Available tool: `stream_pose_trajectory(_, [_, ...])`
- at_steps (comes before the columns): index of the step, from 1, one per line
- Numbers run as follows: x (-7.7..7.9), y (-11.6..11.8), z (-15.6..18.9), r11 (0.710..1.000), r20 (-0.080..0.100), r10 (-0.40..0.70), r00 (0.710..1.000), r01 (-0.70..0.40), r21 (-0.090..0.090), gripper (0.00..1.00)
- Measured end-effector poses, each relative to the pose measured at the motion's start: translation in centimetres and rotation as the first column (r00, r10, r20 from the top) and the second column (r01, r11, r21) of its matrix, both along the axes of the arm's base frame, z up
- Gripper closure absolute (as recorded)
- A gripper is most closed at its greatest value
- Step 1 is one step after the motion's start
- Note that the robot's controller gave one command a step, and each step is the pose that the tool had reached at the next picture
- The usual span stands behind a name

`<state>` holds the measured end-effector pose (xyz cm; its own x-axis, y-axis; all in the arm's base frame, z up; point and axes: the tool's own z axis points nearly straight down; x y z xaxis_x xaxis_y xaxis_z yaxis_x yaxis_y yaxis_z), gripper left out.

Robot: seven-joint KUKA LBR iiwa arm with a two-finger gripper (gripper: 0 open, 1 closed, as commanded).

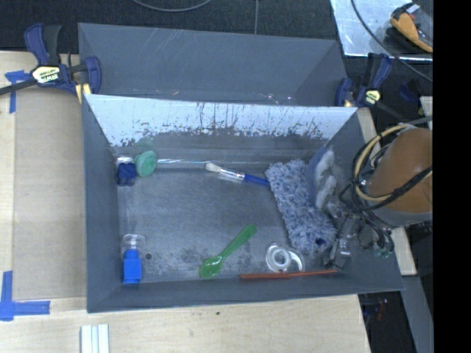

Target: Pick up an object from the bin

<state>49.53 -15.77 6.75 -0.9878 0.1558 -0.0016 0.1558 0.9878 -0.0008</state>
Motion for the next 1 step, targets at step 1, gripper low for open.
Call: stream_pose_trajectory(1, [1.20,0.80,9.37,0.974,0.020,-0.228,0.973,0.228,-0.001,0.00])
